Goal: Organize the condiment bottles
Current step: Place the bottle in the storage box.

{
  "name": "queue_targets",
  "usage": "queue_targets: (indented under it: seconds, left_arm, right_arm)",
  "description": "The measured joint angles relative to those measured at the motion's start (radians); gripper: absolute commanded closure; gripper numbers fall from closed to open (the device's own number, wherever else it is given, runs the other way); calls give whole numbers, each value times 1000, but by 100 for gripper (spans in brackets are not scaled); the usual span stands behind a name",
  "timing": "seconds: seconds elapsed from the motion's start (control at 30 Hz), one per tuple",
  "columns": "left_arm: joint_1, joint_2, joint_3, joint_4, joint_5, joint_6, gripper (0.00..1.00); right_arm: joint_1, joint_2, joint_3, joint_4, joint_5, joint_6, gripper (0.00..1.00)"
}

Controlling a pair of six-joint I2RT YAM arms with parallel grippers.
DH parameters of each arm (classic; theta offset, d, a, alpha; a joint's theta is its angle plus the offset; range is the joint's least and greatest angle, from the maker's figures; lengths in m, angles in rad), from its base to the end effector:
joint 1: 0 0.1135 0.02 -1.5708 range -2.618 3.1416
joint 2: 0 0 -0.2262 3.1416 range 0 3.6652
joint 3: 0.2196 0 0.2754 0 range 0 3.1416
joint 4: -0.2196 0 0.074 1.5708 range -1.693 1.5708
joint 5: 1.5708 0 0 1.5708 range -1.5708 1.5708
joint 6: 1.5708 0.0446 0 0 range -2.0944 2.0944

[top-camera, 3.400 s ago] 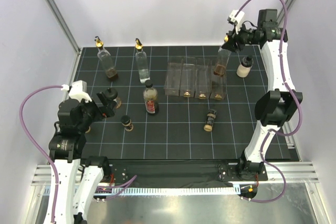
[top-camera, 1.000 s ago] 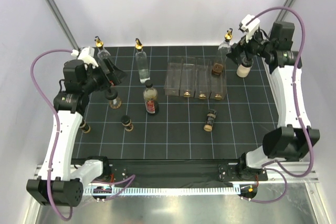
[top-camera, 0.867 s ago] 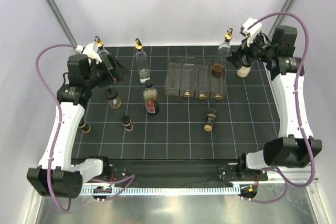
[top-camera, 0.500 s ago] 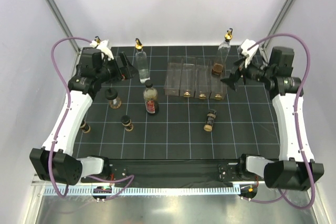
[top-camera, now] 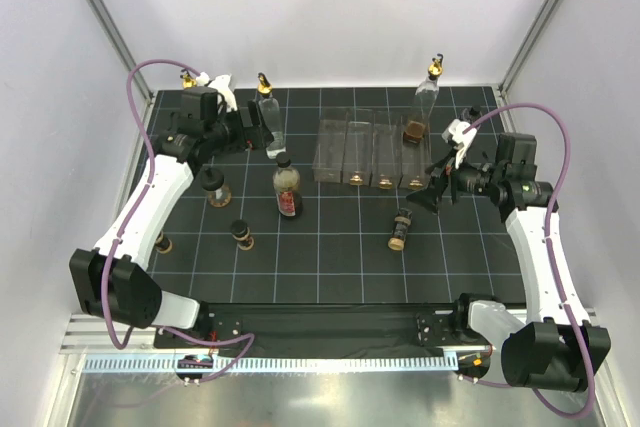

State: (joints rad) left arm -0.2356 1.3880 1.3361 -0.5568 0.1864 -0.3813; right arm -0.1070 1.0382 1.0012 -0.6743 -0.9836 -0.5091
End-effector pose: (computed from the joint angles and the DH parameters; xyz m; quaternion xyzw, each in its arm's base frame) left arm 0.3356 -0.0891 0.3145 -0.0213 0.8835 -0.2185 0.4139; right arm 0.2533 0.0101 0.2939 -0.3528 0.7459 0.2977 0.4801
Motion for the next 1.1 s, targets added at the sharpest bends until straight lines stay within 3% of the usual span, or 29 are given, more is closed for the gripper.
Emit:
queue_targets:
  seconds: [0.3, 1.1]
  left_arm:
    - [-28, 84, 36, 9, -43, 25, 0]
    - [-82, 308, 218, 39, -149, 49, 1]
  right_arm:
    - [0, -54, -151, 100, -29, 53, 0]
    - [-6, -71, -184, 136, -34, 14, 0]
